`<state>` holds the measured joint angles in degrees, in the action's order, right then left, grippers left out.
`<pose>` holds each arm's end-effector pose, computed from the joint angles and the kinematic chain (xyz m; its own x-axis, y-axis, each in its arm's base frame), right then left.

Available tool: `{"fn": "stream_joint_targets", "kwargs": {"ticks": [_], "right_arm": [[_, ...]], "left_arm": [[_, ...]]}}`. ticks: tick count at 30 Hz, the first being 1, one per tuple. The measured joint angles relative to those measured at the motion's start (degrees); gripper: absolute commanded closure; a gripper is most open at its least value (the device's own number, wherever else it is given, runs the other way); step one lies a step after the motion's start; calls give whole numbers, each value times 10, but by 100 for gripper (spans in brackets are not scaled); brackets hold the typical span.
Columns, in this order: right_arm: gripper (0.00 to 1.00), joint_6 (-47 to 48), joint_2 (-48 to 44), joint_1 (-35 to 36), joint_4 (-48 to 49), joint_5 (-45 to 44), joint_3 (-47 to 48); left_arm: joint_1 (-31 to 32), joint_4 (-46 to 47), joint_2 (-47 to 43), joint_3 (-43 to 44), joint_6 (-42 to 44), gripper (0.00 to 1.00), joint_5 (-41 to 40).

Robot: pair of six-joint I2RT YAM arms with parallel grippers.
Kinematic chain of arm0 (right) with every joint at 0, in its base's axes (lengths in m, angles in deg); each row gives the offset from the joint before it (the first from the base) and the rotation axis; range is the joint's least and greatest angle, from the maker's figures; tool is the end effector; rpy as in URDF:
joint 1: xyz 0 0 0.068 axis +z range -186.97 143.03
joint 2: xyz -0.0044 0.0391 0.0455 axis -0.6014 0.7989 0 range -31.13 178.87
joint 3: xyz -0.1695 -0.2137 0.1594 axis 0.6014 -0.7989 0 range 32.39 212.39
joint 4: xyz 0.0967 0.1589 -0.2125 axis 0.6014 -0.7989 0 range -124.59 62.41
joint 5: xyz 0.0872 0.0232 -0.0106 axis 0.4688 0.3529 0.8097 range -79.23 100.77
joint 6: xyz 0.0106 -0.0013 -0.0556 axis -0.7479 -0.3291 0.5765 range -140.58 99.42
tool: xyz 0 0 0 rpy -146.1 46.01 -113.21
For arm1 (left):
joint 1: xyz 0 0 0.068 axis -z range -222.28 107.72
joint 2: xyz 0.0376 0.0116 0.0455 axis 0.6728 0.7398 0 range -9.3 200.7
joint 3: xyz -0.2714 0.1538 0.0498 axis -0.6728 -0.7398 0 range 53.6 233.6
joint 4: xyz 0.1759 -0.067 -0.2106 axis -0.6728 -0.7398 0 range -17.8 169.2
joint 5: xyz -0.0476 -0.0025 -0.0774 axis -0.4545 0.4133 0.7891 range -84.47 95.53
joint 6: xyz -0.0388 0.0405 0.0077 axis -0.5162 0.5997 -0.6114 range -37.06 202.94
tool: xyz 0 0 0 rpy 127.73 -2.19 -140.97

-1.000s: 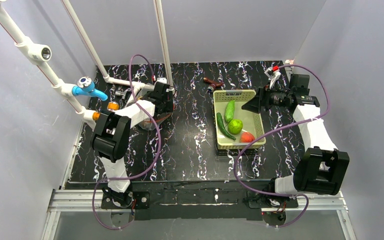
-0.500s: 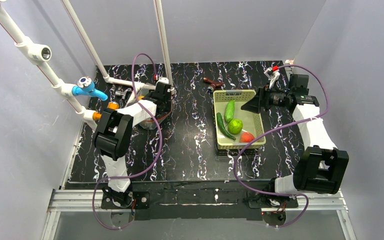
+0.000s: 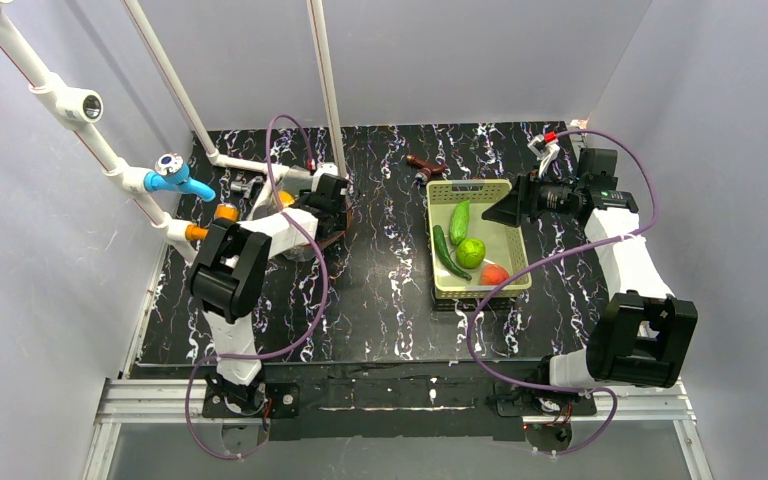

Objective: Open the zip-top bag and remove the fake food
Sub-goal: Pick up the fake vegetable from the zipper food storage bag.

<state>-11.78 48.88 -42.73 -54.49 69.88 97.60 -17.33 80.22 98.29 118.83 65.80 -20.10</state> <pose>0.3124 0.0026 0.3441 -0.5644 -0.0221 -0.8252 -0.6803 0.5786 0.4499 0.4003 -0.1674 0.1992 -0.5976 -0.0151 -0.8016 -0.0943 0.9942 0.0517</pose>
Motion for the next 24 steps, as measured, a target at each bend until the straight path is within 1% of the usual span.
{"fn": "stream_joint_targets", "kwargs": {"ticks": [2,5,12,14,15,16,21,23,24], "right_arm": [[16,0,0,0,0,0,0],[16,0,0,0,0,0,0],[16,0,0,0,0,0,0],[16,-6,0,0,0,0,0],[16,-8,0,1,-1,-39,1],[16,-8,-1,2,1,-60,1],[16,-8,2,-1,0,-19,2],[16,-9,2,-1,0,-13,2],[16,-9,2,0,0,-9,2]], "left_arm": [[0,0,3,3,-7,37,-14],[0,3,16,12,-9,38,-31],[-4,0,63,63,-10,48,-50],[-7,-1,68,71,-12,53,-51],[-10,-3,71,76,-14,56,-52],[-13,-5,74,81,-16,63,-53],[-28,-19,80,88,-27,90,-49],[-31,-23,80,88,-29,98,-44],[-33,-24,80,88,-29,100,-40]]}}
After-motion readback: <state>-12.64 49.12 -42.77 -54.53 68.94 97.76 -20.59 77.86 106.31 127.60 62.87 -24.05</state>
